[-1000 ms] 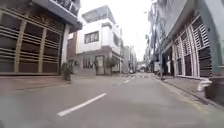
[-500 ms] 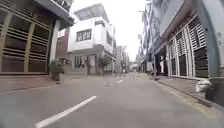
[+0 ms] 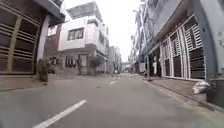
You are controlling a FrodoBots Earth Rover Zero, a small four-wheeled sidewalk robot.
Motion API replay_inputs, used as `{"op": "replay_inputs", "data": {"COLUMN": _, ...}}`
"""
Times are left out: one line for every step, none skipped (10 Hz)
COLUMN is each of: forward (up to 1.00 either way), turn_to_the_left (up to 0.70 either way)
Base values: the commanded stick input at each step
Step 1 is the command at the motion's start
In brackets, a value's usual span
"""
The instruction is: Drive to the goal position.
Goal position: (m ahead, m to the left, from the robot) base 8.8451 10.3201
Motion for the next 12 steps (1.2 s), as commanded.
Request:
{"op": "replay_inputs", "data": {"forward": 0.70, "turn_to_the_left": -0.35}}
{"op": "replay_inputs", "data": {"forward": 0.70, "turn_to_the_left": -0.35}}
{"op": "replay_inputs", "data": {"forward": 0.70, "turn_to_the_left": -0.35}}
{"op": "replay_inputs", "data": {"forward": 0.70, "turn_to_the_left": -0.35}}
{"op": "replay_inputs", "data": {"forward": 0.70, "turn_to_the_left": -0.35}}
{"op": "replay_inputs", "data": {"forward": 0.70, "turn_to_the_left": -0.35}}
{"op": "replay_inputs", "data": {"forward": 0.70, "turn_to_the_left": -0.21}}
{"op": "replay_inputs", "data": {"forward": 0.70, "turn_to_the_left": -0.03}}
{"op": "replay_inputs", "data": {"forward": 0.70, "turn_to_the_left": 0.00}}
{"op": "replay_inputs", "data": {"forward": 0.70, "turn_to_the_left": 0.00}}
{"op": "replay_inputs", "data": {"forward": 0.70, "turn_to_the_left": 0.00}}
{"op": "replay_inputs", "data": {"forward": 0.70, "turn_to_the_left": 0.00}}
